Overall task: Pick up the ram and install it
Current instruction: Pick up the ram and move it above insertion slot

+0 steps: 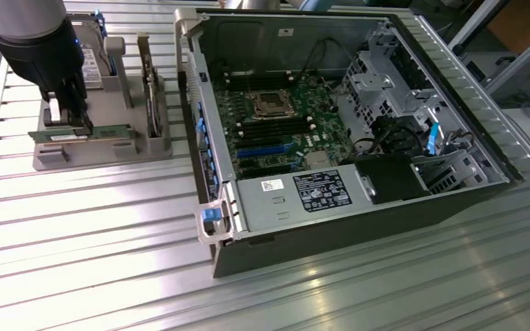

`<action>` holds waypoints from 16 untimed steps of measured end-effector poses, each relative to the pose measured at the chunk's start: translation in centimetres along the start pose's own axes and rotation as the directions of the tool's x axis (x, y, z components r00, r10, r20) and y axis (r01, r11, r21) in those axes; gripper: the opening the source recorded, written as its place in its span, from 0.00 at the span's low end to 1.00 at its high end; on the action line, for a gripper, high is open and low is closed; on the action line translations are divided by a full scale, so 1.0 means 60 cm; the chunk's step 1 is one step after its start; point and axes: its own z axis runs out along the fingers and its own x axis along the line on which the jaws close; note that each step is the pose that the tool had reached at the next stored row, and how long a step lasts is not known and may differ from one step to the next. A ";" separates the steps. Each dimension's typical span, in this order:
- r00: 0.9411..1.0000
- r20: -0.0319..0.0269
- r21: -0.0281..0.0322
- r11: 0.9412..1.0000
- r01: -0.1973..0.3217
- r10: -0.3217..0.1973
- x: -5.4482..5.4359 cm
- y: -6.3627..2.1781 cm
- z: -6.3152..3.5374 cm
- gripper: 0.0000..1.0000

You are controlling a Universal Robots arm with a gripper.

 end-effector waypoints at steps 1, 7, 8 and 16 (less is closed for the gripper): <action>1.000 0.000 0.000 1.000 0.000 0.000 0.000 0.000 -0.001 0.12; 1.000 0.000 0.000 1.000 0.000 0.000 0.000 0.000 -0.006 0.12; 1.000 0.000 0.000 1.000 0.000 0.000 0.000 0.000 -0.006 0.12; 1.000 0.000 0.000 1.000 0.000 0.000 0.000 0.000 -0.013 0.12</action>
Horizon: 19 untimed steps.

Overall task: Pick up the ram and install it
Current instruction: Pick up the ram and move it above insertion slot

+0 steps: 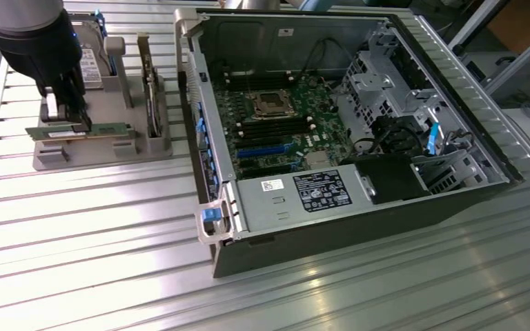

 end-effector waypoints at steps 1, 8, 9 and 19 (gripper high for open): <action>1.000 0.000 0.000 1.000 0.000 0.000 0.000 0.000 -0.001 0.12; 1.000 0.000 0.000 1.000 0.000 0.000 0.000 0.000 -0.006 0.12; 1.000 0.000 0.000 1.000 0.000 0.000 0.000 0.000 -0.007 0.12; 1.000 0.000 0.000 1.000 0.000 0.000 0.001 0.000 -0.016 0.12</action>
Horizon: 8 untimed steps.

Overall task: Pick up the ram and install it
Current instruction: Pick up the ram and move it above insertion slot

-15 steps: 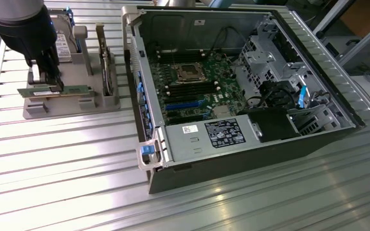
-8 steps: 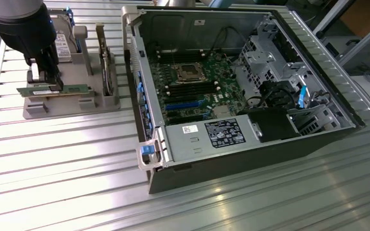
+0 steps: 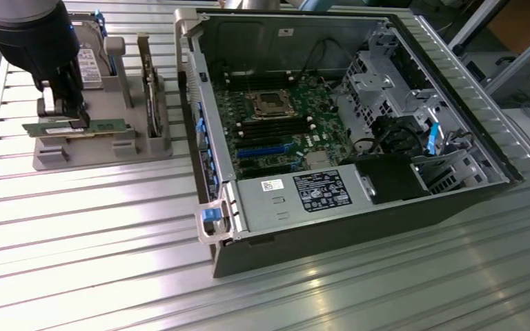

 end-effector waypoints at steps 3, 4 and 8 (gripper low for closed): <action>1.000 0.000 0.000 1.000 0.000 0.000 0.000 0.000 -0.003 0.12; 1.000 0.000 0.000 1.000 0.000 0.000 0.000 0.000 -0.004 0.12; 1.000 0.000 0.000 1.000 0.000 0.000 0.000 0.000 -0.007 0.12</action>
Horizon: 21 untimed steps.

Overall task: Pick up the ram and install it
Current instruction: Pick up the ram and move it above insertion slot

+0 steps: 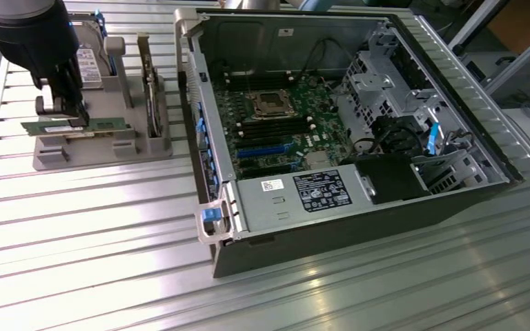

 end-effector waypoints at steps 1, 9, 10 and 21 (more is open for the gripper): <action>1.000 0.000 0.000 1.000 0.000 0.000 0.000 0.000 -0.001 0.12; 1.000 0.000 0.000 1.000 0.000 0.000 0.000 0.000 -0.006 0.12; 1.000 0.000 0.000 1.000 0.000 0.000 0.000 0.000 -0.007 0.12; 1.000 0.000 0.000 1.000 0.000 0.000 0.001 0.000 -0.016 0.12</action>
